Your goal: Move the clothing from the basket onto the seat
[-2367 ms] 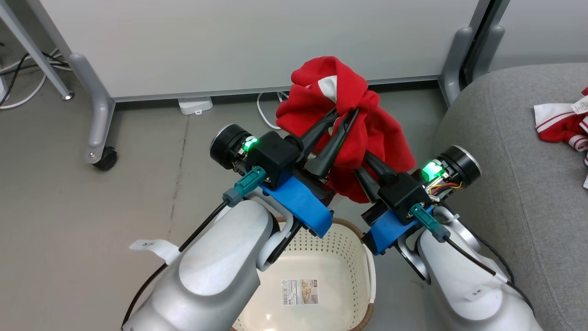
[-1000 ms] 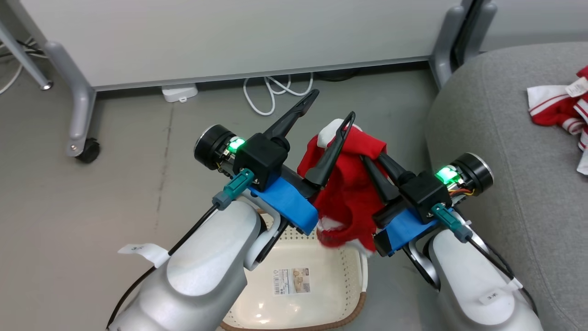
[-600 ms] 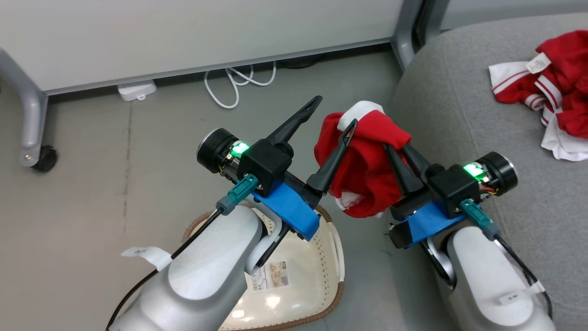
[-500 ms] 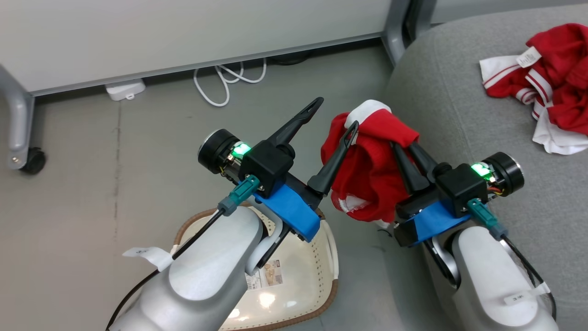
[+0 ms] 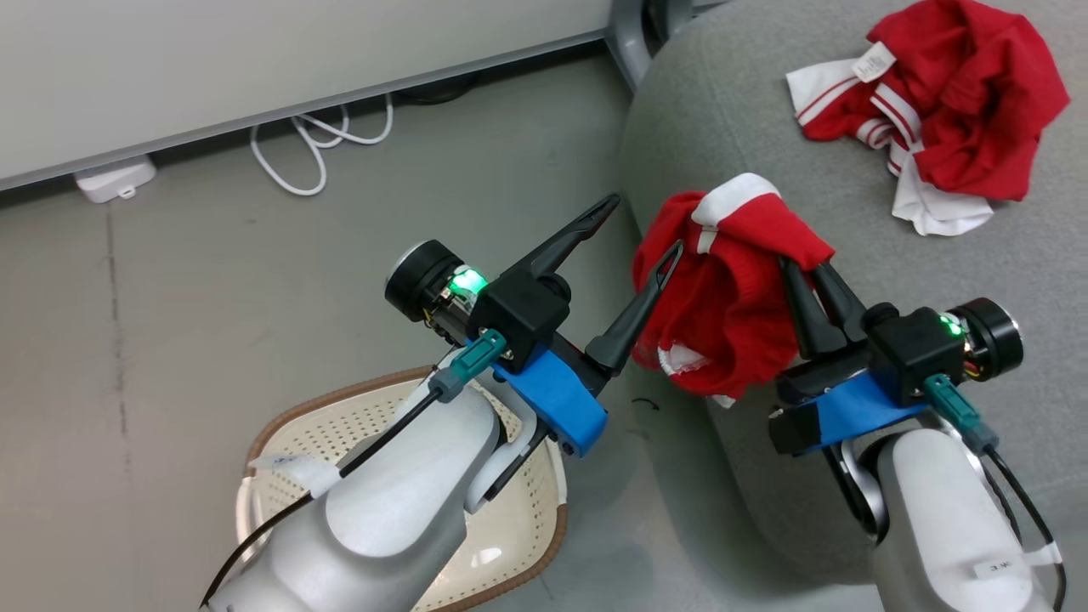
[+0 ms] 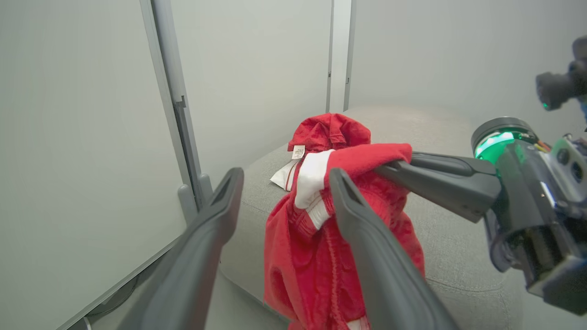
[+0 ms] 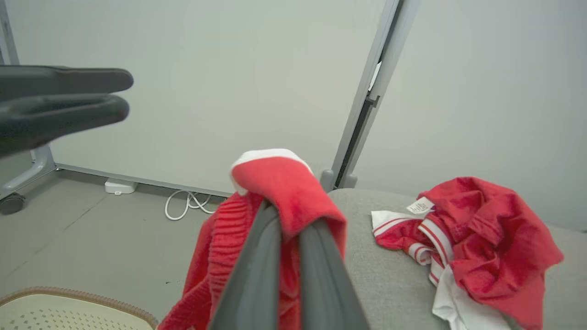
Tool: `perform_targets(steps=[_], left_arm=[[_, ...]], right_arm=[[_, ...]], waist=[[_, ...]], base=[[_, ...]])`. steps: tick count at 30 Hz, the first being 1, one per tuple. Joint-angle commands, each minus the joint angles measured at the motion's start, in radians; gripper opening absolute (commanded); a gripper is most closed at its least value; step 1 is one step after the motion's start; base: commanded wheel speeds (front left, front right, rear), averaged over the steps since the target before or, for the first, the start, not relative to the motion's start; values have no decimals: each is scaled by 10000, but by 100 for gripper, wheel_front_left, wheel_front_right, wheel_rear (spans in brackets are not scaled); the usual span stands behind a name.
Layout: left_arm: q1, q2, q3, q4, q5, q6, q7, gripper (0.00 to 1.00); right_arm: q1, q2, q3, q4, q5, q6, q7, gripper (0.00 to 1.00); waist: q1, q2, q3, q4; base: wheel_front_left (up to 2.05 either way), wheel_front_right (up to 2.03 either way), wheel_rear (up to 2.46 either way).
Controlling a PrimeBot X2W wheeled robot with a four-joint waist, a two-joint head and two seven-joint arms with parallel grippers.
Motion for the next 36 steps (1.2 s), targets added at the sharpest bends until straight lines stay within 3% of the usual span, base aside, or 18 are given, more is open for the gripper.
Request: perform_targets(steps=[1, 10, 20, 28, 36], left_arm=[[-163, 36, -38, 22, 41, -10, 38, 100], [-240, -10, -251, 92, 38, -47, 69, 100], [-287, 105, -197, 54, -64, 48, 14, 100], [-563, 466, -50, -303, 50, 235, 93, 100], [-1061, 838, -3, -771, 278, 331, 362, 100]], right_arm=[[168, 52, -148, -102, 29, 1, -43, 0], [487, 122, -348, -266, 62, 3, -41, 0], [140, 108, -584, -672, 84, 2, -43, 0], [-1635, -359, -1178, -1338, 261, 2, -41, 0], [-4162, -1316, -2606, -1790, 622, 2, -43, 0]], waist=[[-1, 0, 110, -270], [-1, 0, 232, -624], [-1, 0, 399, -509], [-1, 0, 1275, -416], [-1, 0, 2711, -220]], base=[[0, 0, 0], [0, 0, 0], [0, 0, 0], [0, 0, 0], [0, 0, 0]])
